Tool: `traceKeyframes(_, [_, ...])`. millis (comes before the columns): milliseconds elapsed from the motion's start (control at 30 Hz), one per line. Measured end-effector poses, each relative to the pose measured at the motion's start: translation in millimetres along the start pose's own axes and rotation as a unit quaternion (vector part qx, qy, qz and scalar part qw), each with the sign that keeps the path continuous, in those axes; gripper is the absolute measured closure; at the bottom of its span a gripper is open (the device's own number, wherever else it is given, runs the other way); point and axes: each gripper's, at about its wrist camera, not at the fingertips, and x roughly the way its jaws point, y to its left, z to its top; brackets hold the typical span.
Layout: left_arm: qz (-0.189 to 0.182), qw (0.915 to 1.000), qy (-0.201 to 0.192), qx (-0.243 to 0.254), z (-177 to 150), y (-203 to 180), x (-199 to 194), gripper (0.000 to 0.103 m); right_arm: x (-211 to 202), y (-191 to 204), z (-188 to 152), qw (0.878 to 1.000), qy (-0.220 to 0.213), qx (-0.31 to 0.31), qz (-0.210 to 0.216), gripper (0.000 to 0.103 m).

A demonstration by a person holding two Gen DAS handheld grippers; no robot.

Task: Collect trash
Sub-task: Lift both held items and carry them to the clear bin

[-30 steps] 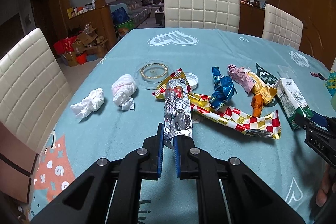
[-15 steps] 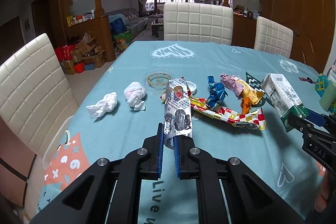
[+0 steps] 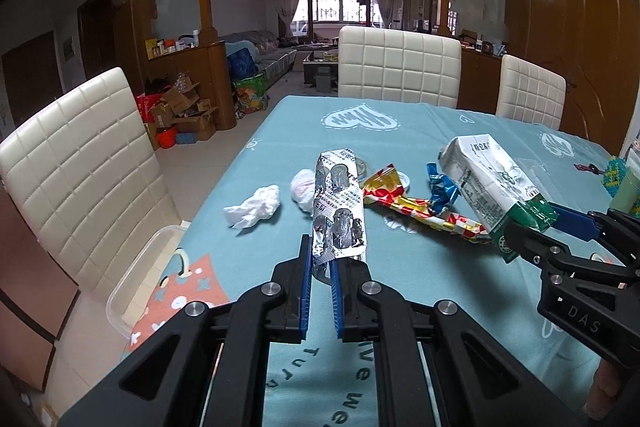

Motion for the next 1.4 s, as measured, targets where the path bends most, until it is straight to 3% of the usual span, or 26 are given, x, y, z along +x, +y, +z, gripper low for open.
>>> traceKeyframes(500, [0.051, 0.9983, 0.006, -0.026, 0.0, 69.4, 0.9, 0.094, 21.9, 72.6, 37.9, 0.998, 0.009, -0.038, 0.057, 0.052])
traceKeyframes(933, [0.122, 0.9913, 0.009, -0.049, 4.5, 154.4, 9.3, 0.094, 57.3, 177.1, 68.6, 0.988, 0.005, -0.105, 0.110, 0.052])
traceKeyframes(1267, [0.144, 0.9872, 0.029, -0.061, 6.4, 207.2, 45.6, 0.094, 99.1, 222.2, 89.0, 0.986, 0.024, -0.121, 0.117, 0.052])
traceKeyframes(1400, [0.146, 0.9868, 0.033, -0.061, 8.2, 223.5, 61.8, 0.093, 104.9, 227.1, 90.5, 0.987, 0.008, -0.125, 0.105, 0.052])
